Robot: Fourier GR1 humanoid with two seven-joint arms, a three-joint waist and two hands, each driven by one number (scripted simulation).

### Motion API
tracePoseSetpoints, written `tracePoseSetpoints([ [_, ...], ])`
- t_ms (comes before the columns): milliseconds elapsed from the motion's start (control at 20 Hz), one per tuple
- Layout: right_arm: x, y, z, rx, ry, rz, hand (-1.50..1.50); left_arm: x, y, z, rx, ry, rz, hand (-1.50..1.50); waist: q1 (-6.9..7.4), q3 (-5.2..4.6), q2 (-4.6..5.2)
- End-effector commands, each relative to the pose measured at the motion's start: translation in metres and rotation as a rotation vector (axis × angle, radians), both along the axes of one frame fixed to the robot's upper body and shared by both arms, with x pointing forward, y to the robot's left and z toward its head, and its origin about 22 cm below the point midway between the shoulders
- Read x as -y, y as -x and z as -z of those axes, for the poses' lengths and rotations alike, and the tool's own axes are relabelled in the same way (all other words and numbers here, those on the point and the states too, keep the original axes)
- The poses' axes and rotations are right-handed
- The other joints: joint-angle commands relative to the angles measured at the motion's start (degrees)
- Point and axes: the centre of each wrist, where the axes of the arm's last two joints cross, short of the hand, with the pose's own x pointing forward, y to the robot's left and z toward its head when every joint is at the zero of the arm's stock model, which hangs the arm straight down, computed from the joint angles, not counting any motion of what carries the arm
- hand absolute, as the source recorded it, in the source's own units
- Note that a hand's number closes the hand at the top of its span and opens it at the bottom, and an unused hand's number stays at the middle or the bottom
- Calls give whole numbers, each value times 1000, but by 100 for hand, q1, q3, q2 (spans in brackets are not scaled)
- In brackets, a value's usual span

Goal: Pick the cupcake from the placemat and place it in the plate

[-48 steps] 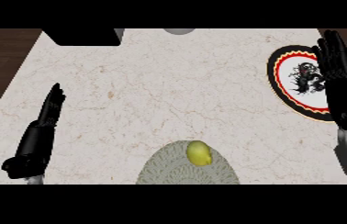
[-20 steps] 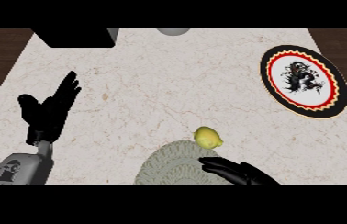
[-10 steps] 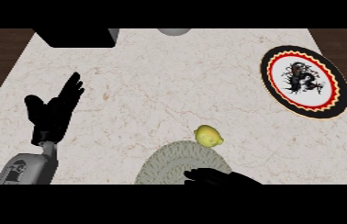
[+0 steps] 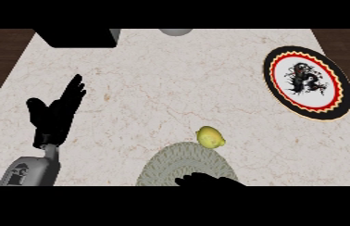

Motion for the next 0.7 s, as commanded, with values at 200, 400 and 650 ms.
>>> tracePoseSetpoints([
  [200,-43,2,-6,-14,103,-60,-150,-20,5,12,17,2,12,0,14,-1,5],
  [400,-28,6,0,-19,131,-40,-150,-12,-1,-6,4,-8,-2,0,-1,2,0],
  [650,-54,0,7,-2,165,-37,-150,17,0,-6,2,5,5,0,5,2,-2],
])
